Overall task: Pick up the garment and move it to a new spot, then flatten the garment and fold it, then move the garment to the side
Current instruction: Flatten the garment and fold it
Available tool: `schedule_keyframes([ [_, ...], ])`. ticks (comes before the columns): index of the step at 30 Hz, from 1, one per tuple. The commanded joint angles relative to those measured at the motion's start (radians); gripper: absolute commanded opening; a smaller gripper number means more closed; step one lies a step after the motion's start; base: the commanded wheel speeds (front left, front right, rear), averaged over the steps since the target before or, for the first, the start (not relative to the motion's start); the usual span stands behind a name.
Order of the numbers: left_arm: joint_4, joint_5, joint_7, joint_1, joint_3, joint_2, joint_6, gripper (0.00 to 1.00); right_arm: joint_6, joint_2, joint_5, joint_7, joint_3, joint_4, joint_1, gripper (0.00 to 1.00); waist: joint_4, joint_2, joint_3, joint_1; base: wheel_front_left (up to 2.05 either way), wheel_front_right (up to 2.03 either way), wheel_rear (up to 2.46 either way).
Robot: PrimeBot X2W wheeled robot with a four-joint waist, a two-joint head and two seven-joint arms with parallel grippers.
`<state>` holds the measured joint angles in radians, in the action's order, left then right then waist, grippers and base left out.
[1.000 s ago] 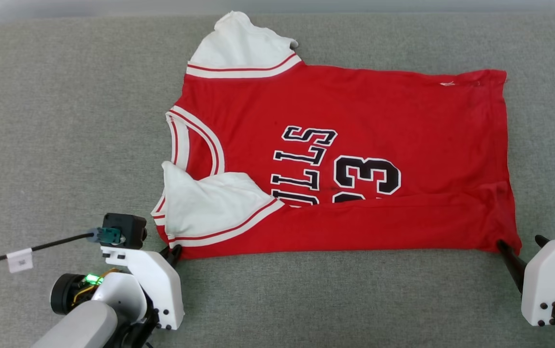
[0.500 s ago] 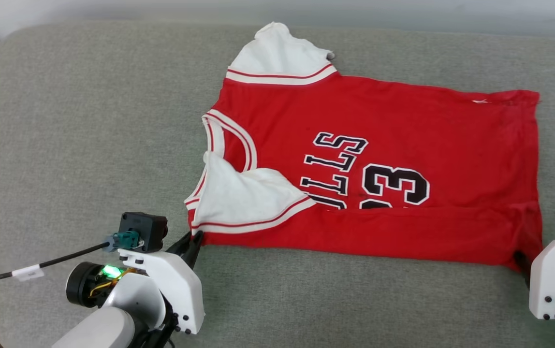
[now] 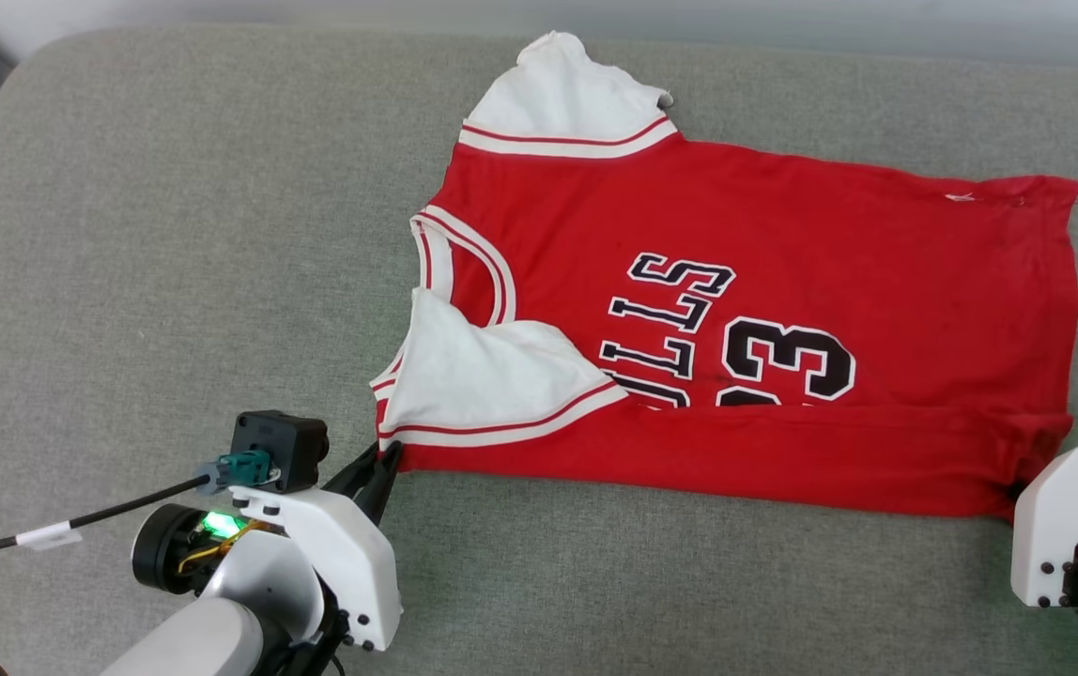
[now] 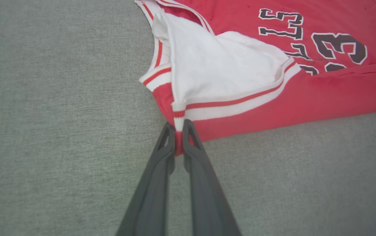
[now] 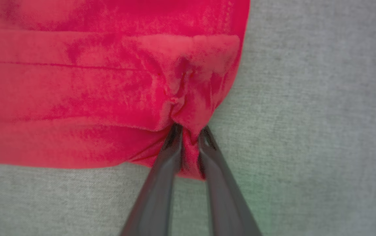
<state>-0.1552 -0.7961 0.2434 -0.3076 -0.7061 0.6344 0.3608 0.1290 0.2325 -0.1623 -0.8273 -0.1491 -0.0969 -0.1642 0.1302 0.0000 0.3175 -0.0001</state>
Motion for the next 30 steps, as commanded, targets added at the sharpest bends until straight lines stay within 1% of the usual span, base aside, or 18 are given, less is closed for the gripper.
schedule_keyframes([
  [1, 0.017, -0.014, -0.011, 0.01, 0.002, -0.005, -0.014, 0.0, 0.003, -0.026, -0.009, -0.018, 0.024, -0.089, 0.063, 0.0, -0.005, 0.0, -0.016, 0.0001, 0.0, 0.0, 0.0],
  [3, 0.046, -0.01, -0.003, 0.019, -0.007, 0.006, -0.025, 0.0, 0.002, -0.012, -0.006, -0.008, 0.019, -0.083, 0.068, 0.0, -0.011, 0.0, -0.035, 0.0001, 0.0, 0.0, 0.0],
  [7, 0.082, -0.021, -0.004, 0.035, -0.015, 0.009, -0.034, 0.0, 0.001, 0.014, -0.01, 0.017, 0.01, -0.055, 0.074, 0.0, -0.023, 0.0, -0.082, 0.0001, 0.0, 0.0, 0.0],
  [10, 0.09, -0.042, -0.004, 0.059, -0.017, 0.012, -0.049, 0.0, 0.001, 0.029, -0.02, 0.029, 0.007, -0.029, 0.075, 0.0, -0.03, 0.0, -0.116, 0.0001, 0.0, 0.0, 0.0],
  [12, 0.099, -0.04, 0.002, 0.077, -0.025, 0.03, -0.05, 0.0, 0.001, 0.035, -0.027, 0.028, 0.001, -0.008, 0.089, 0.0, -0.032, 0.0, -0.142, 0.0001, 0.0, 0.0, 0.0],
  [16, 0.079, -0.06, 0.008, 0.143, -0.032, 0.063, -0.042, 0.0, 0.001, 0.046, -0.039, 0.026, -0.02, 0.058, 0.16, 0.0, -0.037, 0.0, -0.191, 0.0001, 0.0, 0.0, 0.0],
  [21, 0.034, -0.07, 0.019, 0.214, -0.045, 0.101, -0.022, 0.0, 0.001, 0.053, -0.045, -0.022, -0.042, 0.134, 0.257, 0.0, -0.042, 0.0, -0.206, 0.0001, 0.0, 0.0, 0.0],
  [24, 0.019, -0.085, 0.024, 0.245, -0.053, 0.104, -0.019, 0.0, 0.001, 0.046, -0.048, -0.042, -0.055, 0.162, 0.302, 0.0, -0.043, 0.0, -0.203, 0.0001, 0.0, 0.0, 0.0],
  [27, 0.029, -0.076, 0.018, 0.252, -0.064, 0.098, -0.022, 0.0, 0.001, 0.035, -0.054, -0.041, -0.053, 0.168, 0.319, 0.0, -0.042, 0.0, -0.197, 0.0001, 0.0, 0.0, 0.0],
  [30, 0.057, -0.076, 0.019, 0.247, -0.082, 0.081, -0.041, 0.0, 0.001, 0.026, -0.062, -0.038, -0.045, 0.156, 0.308, 0.0, -0.042, 0.0, -0.188, 0.0001, 0.0, 0.0, 0.0],
])
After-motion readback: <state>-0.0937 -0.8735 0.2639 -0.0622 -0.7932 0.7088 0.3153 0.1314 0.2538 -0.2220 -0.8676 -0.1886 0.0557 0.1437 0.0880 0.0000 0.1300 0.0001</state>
